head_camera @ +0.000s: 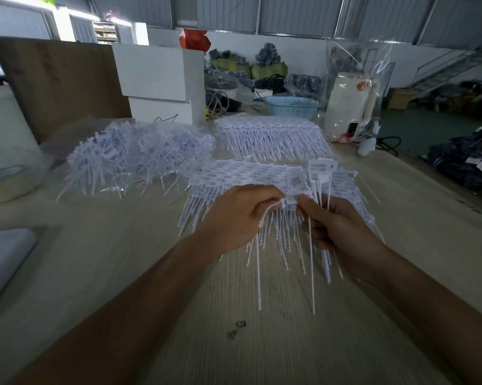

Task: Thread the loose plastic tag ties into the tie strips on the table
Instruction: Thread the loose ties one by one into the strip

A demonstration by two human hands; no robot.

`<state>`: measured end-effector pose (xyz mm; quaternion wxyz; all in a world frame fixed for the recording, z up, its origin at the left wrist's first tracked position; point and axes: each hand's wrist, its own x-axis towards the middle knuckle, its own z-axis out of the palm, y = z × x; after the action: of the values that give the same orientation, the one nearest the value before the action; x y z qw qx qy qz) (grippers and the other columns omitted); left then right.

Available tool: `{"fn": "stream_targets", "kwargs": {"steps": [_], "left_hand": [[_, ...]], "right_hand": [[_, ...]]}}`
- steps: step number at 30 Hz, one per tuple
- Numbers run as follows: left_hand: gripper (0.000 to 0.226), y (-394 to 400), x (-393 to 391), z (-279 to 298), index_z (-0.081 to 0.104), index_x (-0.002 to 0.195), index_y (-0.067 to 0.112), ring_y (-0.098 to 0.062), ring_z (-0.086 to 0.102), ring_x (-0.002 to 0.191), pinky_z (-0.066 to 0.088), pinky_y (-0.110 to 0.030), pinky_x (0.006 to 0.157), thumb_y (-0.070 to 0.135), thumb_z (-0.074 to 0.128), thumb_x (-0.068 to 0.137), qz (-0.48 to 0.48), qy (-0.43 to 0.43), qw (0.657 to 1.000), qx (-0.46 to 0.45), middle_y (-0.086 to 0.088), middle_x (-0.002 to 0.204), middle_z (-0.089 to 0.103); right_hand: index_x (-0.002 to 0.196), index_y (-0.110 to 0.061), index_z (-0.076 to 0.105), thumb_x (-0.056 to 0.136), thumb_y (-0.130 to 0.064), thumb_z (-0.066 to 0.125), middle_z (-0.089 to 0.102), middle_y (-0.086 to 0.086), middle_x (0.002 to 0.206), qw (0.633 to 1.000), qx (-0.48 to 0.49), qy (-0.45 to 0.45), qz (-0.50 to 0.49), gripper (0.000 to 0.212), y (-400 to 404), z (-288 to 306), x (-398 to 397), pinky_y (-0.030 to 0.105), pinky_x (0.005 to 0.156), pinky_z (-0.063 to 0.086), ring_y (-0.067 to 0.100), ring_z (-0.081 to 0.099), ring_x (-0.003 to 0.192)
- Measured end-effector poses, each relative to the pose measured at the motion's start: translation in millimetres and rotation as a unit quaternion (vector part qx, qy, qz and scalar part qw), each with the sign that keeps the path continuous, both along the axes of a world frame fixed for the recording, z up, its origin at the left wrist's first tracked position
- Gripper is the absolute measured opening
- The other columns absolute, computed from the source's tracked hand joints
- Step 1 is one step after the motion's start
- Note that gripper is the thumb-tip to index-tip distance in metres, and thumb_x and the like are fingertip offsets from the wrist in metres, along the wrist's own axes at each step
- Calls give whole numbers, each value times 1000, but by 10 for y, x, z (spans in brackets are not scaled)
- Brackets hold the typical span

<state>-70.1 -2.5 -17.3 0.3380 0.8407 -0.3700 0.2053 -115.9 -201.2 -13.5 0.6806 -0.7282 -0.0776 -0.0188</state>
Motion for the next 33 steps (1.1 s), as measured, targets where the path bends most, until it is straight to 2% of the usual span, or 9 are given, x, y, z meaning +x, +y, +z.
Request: {"fn": "stream_targets", "kwargs": {"steps": [4, 8, 10, 12, 16, 21, 23, 27, 33], "left_hand": [[15, -22, 1, 10, 72, 96, 18, -7, 64, 72, 53, -37, 72, 17, 58, 100, -21, 74, 995, -61, 11, 81, 69], [19, -23, 3, 12, 69, 88, 19, -12, 65, 63, 49, -25, 66, 9, 58, 99, -48, 129, 986, -91, 1, 76, 71], [19, -11, -6, 19, 71, 89, 13, -17, 63, 58, 49, -23, 58, 7, 57, 99, -75, 182, 971, -133, -5, 74, 72], [16, -4, -8, 39, 71, 94, 1, -23, 62, 59, 49, -26, 54, 4, 56, 99, -94, 199, 962, -160, -13, 76, 72], [14, -43, -15, 66, 70, 103, -2, -22, 64, 63, 49, -25, 57, 4, 58, 98, -93, 168, 963, -188, -13, 78, 71], [12, -66, -54, 68, 71, 104, 4, -12, 68, 72, 49, -16, 66, 11, 65, 95, -51, 131, 974, -177, -4, 81, 73], [14, -55, -53, 62, 72, 105, 11, -3, 66, 78, 47, -14, 70, 16, 71, 92, -15, 85, 988, -131, 5, 85, 73], [23, 6, -22, 38, 72, 111, 21, -16, 58, 99, 49, -38, 81, 27, 73, 89, 74, -50, 996, 15, 6, 101, 71], [23, 120, 48, 74, 76, 101, 14, -28, 57, 91, 51, -38, 70, 14, 81, 78, 110, -182, 971, 111, -1, 90, 68]], "right_hand": [[76, -14, 63, 96, -37, 58, 23, 6, 62, 1000, -3, -18, 7, 30, -15, -8, 8, 23, 42, 24, 13, 22, 47], [74, -25, 68, 93, -38, 59, 29, -3, 54, 999, -14, -48, 13, 25, -9, -3, -4, 23, 43, 26, 9, 26, 43], [75, -36, 71, 91, -38, 59, 33, -6, 51, 996, -42, -81, 10, 20, -8, 5, -17, 22, 43, 28, 7, 28, 41], [77, -32, 71, 90, -41, 61, 34, -4, 52, 996, -32, -82, 7, 19, -2, 4, -19, 22, 43, 27, 8, 28, 42], [73, -15, 62, 83, -53, 67, 25, 2, 59, 1000, 25, -15, -2, 39, -12, 2, 10, 23, 43, 21, 13, 21, 48], [62, -24, 37, 86, -50, 65, 23, 0, 62, 999, 46, 11, 25, 45, -9, 23, 10, 23, 43, 23, 12, 23, 50], [61, -24, 36, 89, -51, 60, 26, -2, 61, 998, 50, 24, 35, 46, -1, 28, -5, 23, 44, 22, 12, 23, 50], [64, -22, 34, 93, -44, 56, 26, -2, 60, 995, 54, 52, 62, 43, 22, 44, -41, 24, 44, 17, 12, 18, 49], [65, -18, 33, 97, -36, 53, 24, 1, 60, 990, 55, 80, 99, 42, 23, 68, -71, 25, 45, 11, 12, 16, 47]]}}
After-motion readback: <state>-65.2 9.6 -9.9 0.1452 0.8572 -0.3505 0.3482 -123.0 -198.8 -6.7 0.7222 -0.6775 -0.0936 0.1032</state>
